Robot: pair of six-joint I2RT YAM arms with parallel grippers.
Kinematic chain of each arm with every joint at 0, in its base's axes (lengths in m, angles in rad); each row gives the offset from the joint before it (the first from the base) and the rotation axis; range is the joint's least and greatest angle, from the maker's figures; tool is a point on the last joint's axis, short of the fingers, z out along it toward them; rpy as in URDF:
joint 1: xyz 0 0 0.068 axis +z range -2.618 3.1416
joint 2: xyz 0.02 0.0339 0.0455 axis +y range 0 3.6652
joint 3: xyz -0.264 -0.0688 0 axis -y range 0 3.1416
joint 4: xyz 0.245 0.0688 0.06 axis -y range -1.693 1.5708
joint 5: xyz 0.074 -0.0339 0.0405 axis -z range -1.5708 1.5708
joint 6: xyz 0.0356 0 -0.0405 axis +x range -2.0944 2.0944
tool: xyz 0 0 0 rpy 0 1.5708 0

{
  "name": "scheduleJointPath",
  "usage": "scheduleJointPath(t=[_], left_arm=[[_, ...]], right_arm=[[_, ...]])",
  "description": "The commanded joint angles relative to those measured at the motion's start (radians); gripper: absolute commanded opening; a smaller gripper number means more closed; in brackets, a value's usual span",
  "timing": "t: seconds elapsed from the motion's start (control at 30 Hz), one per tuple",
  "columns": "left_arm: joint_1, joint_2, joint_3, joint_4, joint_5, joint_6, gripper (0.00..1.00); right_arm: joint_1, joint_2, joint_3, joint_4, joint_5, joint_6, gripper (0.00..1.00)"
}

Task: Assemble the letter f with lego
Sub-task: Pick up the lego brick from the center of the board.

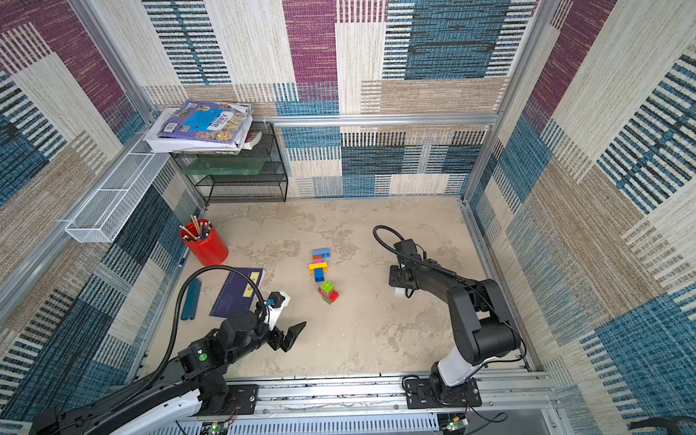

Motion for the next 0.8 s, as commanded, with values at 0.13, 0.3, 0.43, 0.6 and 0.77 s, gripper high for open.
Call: scheduleJointPath(t=[0.13,0.3,0.43,0.6,0.77], left_arm=[[0.001,0.001,0.006,0.001,-0.006,0.009,0.99],[0.000,0.000,0.006,-0.001,-0.006,0.009,0.99],[0.001,0.000,0.007,-0.001,-0.006,0.009,0.99],[0.000,-0.006,0.030,-0.033,-0.005,0.003,0.99],[0.001,-0.039,0.059,-0.101,-0.020,-0.011,0.99]], right_arm=[[-0.001,0.005,0.009,0.013,-0.006,-0.016,0.35],[0.000,-0.009,0.012,0.012,-0.010,-0.026,0.28],[0.016,-0.029,0.045,-0.022,-0.025,-0.047,0.27],[0.072,-0.043,0.127,-0.089,-0.028,-0.079,0.26],[0.143,-0.041,0.241,-0.164,-0.042,-0.122,0.26]])
